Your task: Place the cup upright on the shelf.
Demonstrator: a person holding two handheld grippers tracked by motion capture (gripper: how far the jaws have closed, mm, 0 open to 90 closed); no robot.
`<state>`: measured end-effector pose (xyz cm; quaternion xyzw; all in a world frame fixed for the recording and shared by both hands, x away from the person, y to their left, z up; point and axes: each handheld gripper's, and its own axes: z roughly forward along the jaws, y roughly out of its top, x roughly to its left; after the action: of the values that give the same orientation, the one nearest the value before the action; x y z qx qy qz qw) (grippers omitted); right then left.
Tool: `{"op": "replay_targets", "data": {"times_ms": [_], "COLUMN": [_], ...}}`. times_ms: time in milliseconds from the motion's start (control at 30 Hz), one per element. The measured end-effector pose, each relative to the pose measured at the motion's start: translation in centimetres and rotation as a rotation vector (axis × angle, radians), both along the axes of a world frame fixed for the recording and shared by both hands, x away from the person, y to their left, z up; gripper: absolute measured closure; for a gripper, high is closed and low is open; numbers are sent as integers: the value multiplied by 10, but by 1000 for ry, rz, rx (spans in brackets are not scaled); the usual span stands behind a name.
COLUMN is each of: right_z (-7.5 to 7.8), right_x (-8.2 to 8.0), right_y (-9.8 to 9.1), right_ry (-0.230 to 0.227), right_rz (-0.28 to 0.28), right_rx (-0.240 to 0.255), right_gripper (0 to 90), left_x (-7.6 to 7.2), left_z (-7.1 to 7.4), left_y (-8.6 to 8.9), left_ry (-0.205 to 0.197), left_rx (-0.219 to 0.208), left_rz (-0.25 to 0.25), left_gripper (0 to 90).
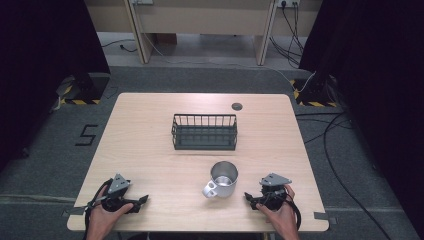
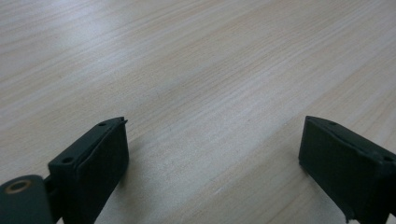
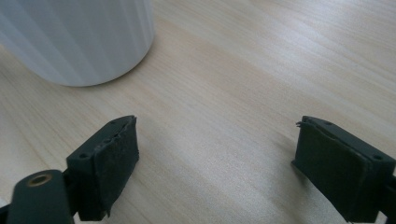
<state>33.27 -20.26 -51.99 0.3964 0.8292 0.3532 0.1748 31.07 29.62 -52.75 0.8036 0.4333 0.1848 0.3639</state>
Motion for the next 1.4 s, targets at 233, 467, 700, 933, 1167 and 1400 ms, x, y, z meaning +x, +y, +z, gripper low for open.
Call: {"op": "replay_targets", "data": {"times_ms": [233, 467, 700, 933, 1167, 1400], "right_z": [0, 4, 14, 22, 36, 46], "right_x": [-1, -5, -11, -15, -20, -23], "right_y": [0, 2, 5, 9, 14, 18], "right_ry": [-5, -49, -100, -129, -163, -196], "right_rz": [4, 18, 36, 60, 96, 114], "right_rx": [8, 61, 129, 166, 202, 236], "right_gripper": [153, 153, 151, 151, 151, 151], "left_x": [0, 0, 0, 0, 0, 0], "left_z": [0, 0, 0, 0, 0, 0], "left_y": [0, 0, 0, 0, 0, 0], "left_ry": [1, 0, 1, 0, 0, 0], "left_rx": [0, 0, 0, 0, 0, 0], "left_rz": [0, 0, -1, -1, -1, -1], "left_gripper": [76, 76, 75, 75, 74, 74]}}
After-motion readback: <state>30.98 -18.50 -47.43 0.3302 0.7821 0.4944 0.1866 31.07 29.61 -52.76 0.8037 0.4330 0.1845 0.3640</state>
